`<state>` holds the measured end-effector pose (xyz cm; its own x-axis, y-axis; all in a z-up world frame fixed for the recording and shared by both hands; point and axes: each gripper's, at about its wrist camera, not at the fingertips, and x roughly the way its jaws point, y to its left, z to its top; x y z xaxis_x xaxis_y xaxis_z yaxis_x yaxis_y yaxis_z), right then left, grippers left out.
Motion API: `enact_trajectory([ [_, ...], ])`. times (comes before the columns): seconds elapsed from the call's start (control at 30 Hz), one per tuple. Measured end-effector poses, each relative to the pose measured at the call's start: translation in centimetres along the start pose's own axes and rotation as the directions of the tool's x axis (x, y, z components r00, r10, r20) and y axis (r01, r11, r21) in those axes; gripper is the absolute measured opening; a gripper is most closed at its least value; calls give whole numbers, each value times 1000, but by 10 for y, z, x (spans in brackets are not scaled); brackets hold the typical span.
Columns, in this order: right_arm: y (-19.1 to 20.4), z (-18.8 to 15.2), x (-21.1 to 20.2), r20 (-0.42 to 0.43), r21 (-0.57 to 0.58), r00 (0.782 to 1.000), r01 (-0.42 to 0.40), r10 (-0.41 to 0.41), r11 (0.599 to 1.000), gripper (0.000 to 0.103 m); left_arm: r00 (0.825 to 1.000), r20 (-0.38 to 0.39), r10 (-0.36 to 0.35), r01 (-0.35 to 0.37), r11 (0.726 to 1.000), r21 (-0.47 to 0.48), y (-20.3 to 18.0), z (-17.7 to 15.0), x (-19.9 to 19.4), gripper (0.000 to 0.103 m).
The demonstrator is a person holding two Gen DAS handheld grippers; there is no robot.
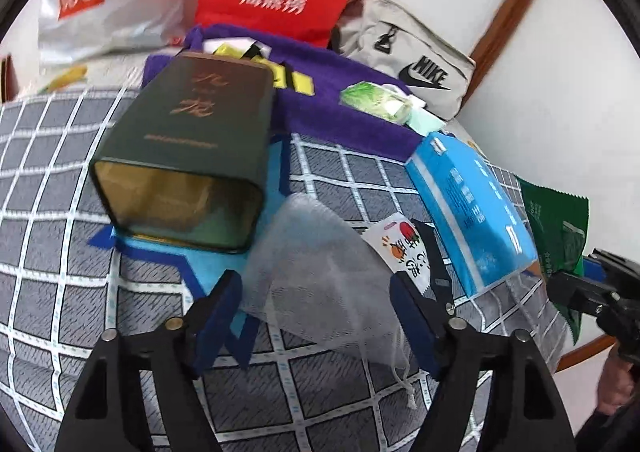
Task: Organize soft objects
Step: 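Grasp the white mesh bag on the bed with the left gripper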
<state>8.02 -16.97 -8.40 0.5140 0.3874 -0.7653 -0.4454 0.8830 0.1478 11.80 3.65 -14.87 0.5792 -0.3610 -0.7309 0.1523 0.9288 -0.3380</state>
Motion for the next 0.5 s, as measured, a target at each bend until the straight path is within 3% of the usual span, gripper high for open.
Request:
enact_trajectory([
  [0.17,-12,-12,-1,-9,43,1000,11,-10,999,32,998,36,47,-49,998,48,-8,-9,1,76],
  [0.3,-18,-17,-1,-7,67,1000,11,-10,998,32,997,25,71,-72,997,34,-7,-9,2,80],
  [0.5,-19,-21,-1,-1,78,1000,1,-1,997,32,988,13,152,-153,979,134,-22,-14,9,85],
])
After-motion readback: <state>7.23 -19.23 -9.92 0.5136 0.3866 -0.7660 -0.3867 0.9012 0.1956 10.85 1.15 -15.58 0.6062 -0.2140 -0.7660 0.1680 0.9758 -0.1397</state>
